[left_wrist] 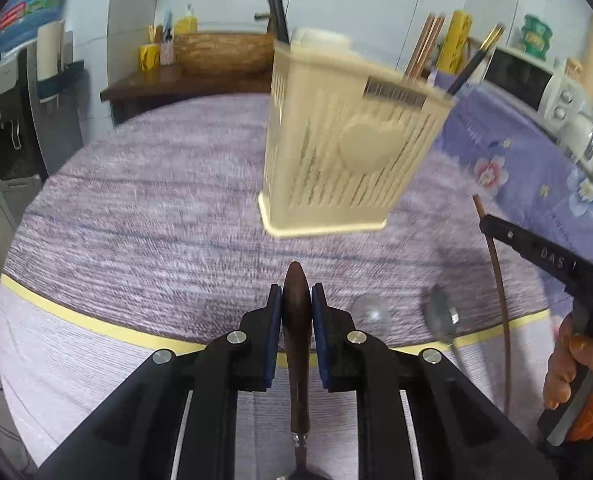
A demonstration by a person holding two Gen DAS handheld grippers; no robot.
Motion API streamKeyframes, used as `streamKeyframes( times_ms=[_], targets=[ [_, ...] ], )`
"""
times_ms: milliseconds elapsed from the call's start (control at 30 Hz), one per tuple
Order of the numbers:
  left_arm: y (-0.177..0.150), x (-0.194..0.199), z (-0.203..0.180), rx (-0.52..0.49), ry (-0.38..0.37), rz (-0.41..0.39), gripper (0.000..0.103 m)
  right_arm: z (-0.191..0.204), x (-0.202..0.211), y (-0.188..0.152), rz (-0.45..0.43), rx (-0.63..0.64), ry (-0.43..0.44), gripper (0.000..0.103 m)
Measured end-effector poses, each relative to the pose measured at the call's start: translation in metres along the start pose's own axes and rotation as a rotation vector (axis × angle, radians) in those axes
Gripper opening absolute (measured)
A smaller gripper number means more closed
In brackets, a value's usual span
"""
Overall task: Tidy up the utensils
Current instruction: 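Close the left tool on a wooden-handled spoon while the right tool grasps the wooden chopstick, then lift both items upright and lower them into the holder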
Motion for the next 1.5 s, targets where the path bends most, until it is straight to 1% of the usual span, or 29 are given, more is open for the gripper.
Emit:
streamKeyframes(
  times_ms=[100, 167, 233, 400, 733, 933, 1067, 1133, 1267, 1400, 1467, 1500],
  targets=[
    [0.009, 0.029, -0.003, 0.001, -0.034, -0.061, 0.016, -0.004, 0.037, 0.004, -0.074, -0.017, 0.009, 0.008],
    [0.011, 0.048, -0.004, -0.006, -0.054, -0.097, 0.016, -0.007, 0.066, 0.005, -0.132, -0.021, 0.012, 0.008],
    [0.009, 0.062, -0.007, -0.011, -0.067, -0.123, 0.016, -0.012, 0.086, 0.006, -0.171, -0.015, 0.011, 0.008],
    [0.003, 0.084, -0.01, -0.027, -0.09, -0.152, 0.016, -0.014, 0.12, -0.001, -0.219, -0.004, 0.027, 0.008],
    [0.003, 0.094, -0.006, -0.027, -0.113, -0.17, 0.016, -0.013, 0.147, -0.004, -0.246, 0.012, 0.037, 0.008],
    [0.015, 0.096, -0.012, -0.05, -0.121, -0.189, 0.016, -0.009, 0.155, 0.006, -0.272, 0.03, 0.039, 0.008],
    [0.032, 0.095, -0.017, -0.059, -0.138, -0.196, 0.016, -0.005, 0.161, 0.033, -0.308, 0.044, 0.052, 0.008],
    [0.048, 0.097, -0.02, -0.053, -0.159, -0.197, 0.016, 0.0, 0.164, 0.05, -0.325, 0.052, 0.07, 0.008],
    [0.084, 0.107, -0.032, -0.074, -0.173, -0.23, 0.016, 0.019, 0.173, 0.096, -0.371, 0.092, 0.105, 0.008],
    [0.129, 0.125, -0.045, -0.073, -0.202, -0.272, 0.016, 0.038, 0.182, 0.146, -0.397, 0.108, 0.142, 0.007],
    [0.151, 0.132, -0.053, -0.077, -0.199, -0.303, 0.016, 0.047, 0.189, 0.17, -0.42, 0.127, 0.14, 0.007],
    [0.16, 0.135, -0.056, -0.078, -0.196, -0.316, 0.016, 0.053, 0.192, 0.185, -0.441, 0.143, 0.123, 0.008]
  ],
)
Point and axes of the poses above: each gripper's, at about its wrist camera, not at the fingertips, and x roughly against the way its jaws point, z to its left, y to its top, the point moved 5 cm from there along -x, roughly the way its jaws point, and after that the axes turned 8 degrees about x, right-handed, at the moved point
